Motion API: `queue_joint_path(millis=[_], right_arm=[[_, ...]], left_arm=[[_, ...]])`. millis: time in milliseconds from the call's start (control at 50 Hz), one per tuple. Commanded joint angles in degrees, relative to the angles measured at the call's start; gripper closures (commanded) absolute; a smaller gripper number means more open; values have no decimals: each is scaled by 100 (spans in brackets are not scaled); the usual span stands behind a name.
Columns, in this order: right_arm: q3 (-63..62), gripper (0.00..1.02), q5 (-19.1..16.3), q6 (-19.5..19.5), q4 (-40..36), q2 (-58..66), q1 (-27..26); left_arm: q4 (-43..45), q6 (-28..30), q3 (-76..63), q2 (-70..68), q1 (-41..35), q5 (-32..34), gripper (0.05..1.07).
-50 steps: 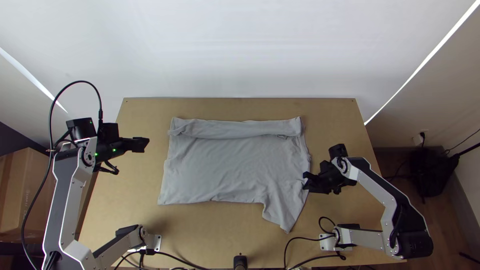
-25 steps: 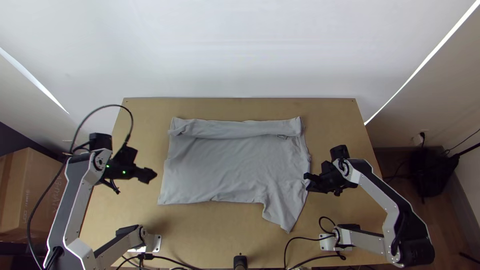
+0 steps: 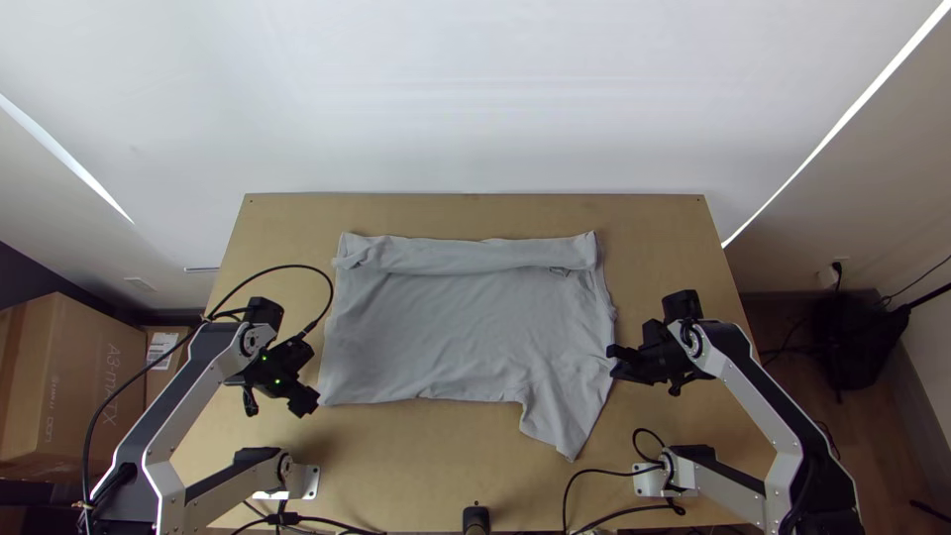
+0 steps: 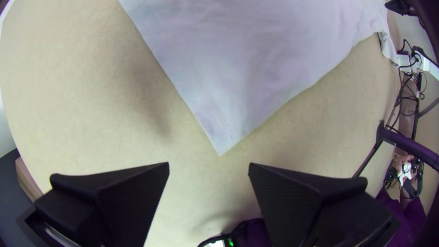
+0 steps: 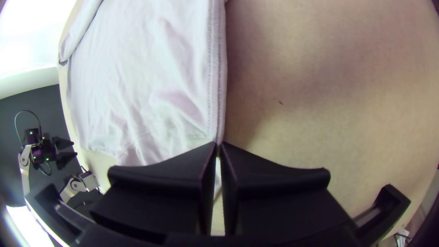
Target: Fold the t-shirt
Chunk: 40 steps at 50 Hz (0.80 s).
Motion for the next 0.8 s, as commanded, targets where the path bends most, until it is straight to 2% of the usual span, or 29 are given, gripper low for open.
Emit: queue_joint_path(millis=[0, 540, 580, 640, 660, 780], right_arm=[[-75, 100, 11, 78, -125, -189, -8], [-101, 100, 11, 113, -178, -250, -8], [-101, 100, 11, 113, -178, -259, -8], [-93, 100, 11, 113, -178, -268, -8], [-93, 100, 11, 113, -178, -268, -8], [-57, 100, 11, 95, -178, -276, -26]], left_arm=[[140, 91, -143, 110, -98, -24, 50], [553, -23, -170, 760, -625, -33, 52], [606, -14, -170, 804, -634, -24, 67], [852, 83, -187, 743, -713, 46, 100], [922, 135, -205, 681, -731, 90, 105], [1045, 250, -302, 523, -740, 205, 104]])
